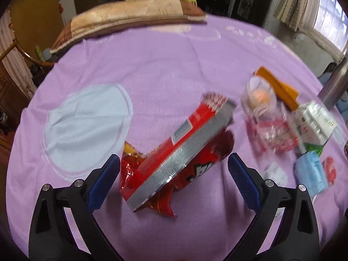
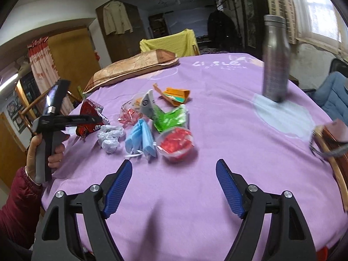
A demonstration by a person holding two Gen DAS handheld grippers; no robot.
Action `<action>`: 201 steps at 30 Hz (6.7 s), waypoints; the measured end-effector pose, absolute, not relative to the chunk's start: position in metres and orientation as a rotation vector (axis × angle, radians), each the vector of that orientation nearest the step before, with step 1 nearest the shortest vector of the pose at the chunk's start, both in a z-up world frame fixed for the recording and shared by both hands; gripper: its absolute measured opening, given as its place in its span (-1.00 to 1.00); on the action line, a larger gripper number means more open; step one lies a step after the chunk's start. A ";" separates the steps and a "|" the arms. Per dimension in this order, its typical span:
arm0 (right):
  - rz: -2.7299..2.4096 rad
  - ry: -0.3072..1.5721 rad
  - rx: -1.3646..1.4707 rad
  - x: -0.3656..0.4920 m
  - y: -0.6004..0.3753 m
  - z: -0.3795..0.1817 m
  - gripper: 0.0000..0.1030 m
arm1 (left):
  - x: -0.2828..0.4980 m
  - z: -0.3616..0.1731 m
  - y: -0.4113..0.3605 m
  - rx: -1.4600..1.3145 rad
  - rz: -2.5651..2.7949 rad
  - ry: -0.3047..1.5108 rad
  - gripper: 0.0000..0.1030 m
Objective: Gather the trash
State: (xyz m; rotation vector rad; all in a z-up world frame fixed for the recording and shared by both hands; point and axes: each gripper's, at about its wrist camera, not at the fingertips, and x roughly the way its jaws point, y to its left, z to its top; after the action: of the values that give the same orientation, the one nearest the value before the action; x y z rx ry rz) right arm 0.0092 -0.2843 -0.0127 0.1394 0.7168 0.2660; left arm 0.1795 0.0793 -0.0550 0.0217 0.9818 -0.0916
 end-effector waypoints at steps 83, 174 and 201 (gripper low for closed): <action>0.135 0.665 0.028 0.031 -0.273 0.005 0.22 | 0.127 -0.012 0.063 -0.056 -0.288 0.780 -0.17; -0.201 0.509 0.391 -0.217 -0.512 -0.015 0.74 | -0.011 0.007 -0.209 0.245 -0.633 0.758 0.87; 0.062 0.620 0.238 -0.077 -0.377 0.013 0.80 | 0.150 -0.060 0.009 0.092 -0.231 1.054 0.87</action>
State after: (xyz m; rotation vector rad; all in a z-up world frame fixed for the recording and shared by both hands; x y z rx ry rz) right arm -0.0772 -0.3770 0.0134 0.2380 0.6195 0.0618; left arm 0.1502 0.0091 -0.0599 0.0921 1.0536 -0.2315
